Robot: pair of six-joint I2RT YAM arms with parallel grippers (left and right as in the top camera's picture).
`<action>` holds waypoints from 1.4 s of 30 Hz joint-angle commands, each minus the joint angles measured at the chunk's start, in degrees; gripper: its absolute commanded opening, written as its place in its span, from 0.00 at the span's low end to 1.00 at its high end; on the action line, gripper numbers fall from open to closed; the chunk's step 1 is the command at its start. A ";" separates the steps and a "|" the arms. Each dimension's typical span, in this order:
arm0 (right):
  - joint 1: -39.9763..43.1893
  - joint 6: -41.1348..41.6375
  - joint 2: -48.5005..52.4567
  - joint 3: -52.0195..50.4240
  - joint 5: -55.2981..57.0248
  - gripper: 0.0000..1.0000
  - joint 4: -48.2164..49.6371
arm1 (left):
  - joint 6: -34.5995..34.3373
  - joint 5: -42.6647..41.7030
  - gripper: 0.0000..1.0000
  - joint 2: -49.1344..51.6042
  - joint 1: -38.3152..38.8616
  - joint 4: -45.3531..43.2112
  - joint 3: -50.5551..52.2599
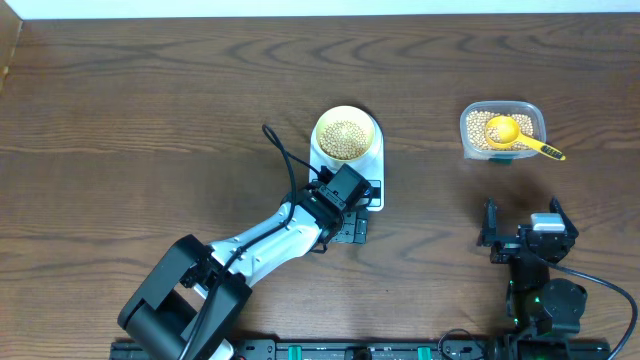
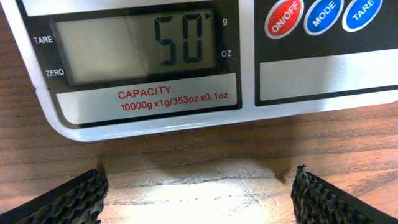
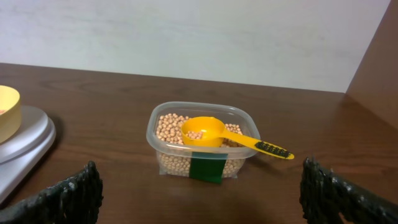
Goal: Scoop item into bowl and weigh 50g on scale
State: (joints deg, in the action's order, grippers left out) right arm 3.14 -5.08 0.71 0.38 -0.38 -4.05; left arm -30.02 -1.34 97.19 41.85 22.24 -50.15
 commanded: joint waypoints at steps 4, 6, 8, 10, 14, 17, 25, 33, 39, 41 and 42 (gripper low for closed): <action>-0.13 -0.79 -0.42 -0.07 0.66 0.99 -0.26 | -0.74 -1.20 0.98 1.51 0.02 0.57 2.29; -0.13 -0.79 -0.42 -0.07 0.66 0.99 -0.26 | -0.72 -1.20 0.98 1.51 0.02 0.57 2.29; -0.13 -0.79 -0.42 -0.07 0.66 0.99 -0.26 | -0.74 -1.20 0.98 1.51 0.02 0.57 2.32; -0.13 -0.79 -0.42 -0.07 0.66 0.99 -0.26 | -0.72 -1.11 0.98 1.51 0.02 0.42 2.29; -0.13 -0.79 -0.42 -0.07 0.66 0.99 -0.26 | -0.72 8.15 0.97 1.51 -0.02 -4.79 2.29; -0.13 -0.79 -0.42 -0.07 0.66 0.99 -0.26 | -0.72 16.24 0.98 1.51 -0.04 -8.85 2.29; -0.13 -0.79 -0.42 -0.07 0.66 0.99 -0.26 | -0.72 47.21 0.98 1.51 -1.70 -24.52 2.29; -0.13 -0.79 -0.42 -0.07 0.66 0.99 -0.26 | -0.72 48.35 0.98 1.51 -5.11 -33.18 2.29; -0.13 -0.79 -0.42 -0.07 0.66 0.99 -0.26 | -0.70 48.39 0.98 0.79 -7.13 -33.09 2.29; -0.13 -0.79 -0.42 -0.07 0.66 0.99 -0.26 | -0.63 48.33 0.98 -1.49 -8.07 -33.05 2.32; -0.13 -0.79 -0.42 -0.07 0.66 0.99 -0.26 | 0.11 48.22 0.98 -2.99 -8.55 -33.05 2.43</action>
State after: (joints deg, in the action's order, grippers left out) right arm 3.14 -5.10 0.71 0.38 -0.34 -4.05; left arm -24.69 16.32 96.47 44.40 4.54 -43.46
